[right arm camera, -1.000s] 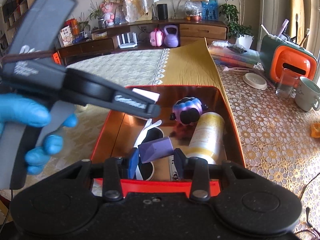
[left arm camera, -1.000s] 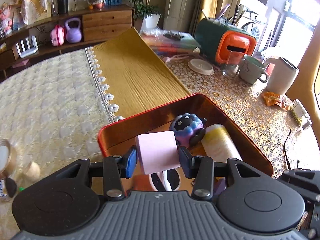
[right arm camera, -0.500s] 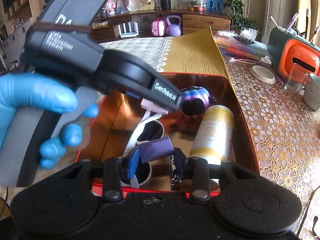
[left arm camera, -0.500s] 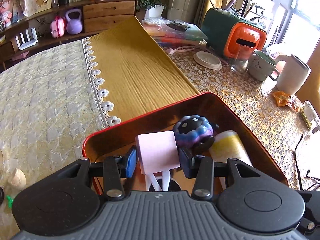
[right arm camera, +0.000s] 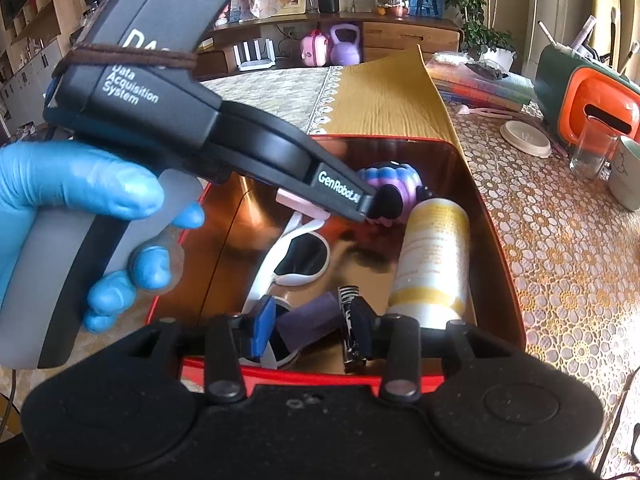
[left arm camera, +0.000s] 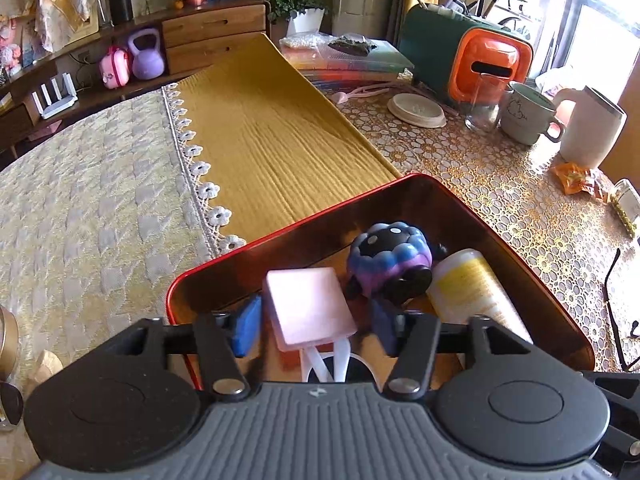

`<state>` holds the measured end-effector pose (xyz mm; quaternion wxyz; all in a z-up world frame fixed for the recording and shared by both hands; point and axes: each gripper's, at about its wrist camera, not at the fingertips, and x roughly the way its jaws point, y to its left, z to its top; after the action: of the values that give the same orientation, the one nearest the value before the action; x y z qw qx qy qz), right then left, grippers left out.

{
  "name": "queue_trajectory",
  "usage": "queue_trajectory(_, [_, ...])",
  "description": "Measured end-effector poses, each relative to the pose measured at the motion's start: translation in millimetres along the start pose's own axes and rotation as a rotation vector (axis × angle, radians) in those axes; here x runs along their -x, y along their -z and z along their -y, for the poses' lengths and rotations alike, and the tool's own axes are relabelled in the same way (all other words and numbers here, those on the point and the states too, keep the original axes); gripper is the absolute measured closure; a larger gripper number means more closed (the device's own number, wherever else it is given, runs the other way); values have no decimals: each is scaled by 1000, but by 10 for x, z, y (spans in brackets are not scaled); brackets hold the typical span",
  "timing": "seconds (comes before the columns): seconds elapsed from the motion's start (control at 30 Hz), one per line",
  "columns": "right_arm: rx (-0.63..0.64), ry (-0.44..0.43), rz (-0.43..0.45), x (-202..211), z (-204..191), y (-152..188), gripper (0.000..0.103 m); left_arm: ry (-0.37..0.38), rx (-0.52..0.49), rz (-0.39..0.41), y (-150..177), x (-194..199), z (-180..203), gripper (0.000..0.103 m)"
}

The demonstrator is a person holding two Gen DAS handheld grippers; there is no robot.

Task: Organize rigid objects
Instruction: 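Open both tools to release the pink cube and purple block inside the box, then withdraw both tools from the box back over the table items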

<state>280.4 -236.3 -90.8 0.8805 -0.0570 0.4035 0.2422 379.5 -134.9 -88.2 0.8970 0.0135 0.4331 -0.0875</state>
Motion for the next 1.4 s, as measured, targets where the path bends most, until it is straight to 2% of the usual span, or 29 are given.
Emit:
queue_trajectory(0.27, [-27, -3, 14, 111, -35, 2, 56, 26, 28, 17, 41, 184, -79, 38])
queue_trajectory(0.37, [-33, 4, 26, 180, -65, -8, 51, 35, 28, 29, 77, 293, -106, 38])
queue_trajectory(0.73, [-45, 36, 61, 432, -244, -49, 39, 63, 28, 92, 238, 855, -254, 38])
queue_trajectory(0.83, [-50, 41, 69, 504, -311, -56, 39, 71, 28, 113, 295, 1027, -309, 38])
queue_trajectory(1.07, [-49, 45, 98, 707, -546, -26, 34, 84, 42, 146, 502, 1424, -496, 38])
queue_trajectory(1.33, [-39, 54, 149, 970, -896, 46, 23, 74, 49, 188, 786, 1863, -727, 38])
queue_trajectory(1.4, [-40, 56, 162, 1020, -966, 63, 22, 59, 52, 194, 865, 1950, -783, 32])
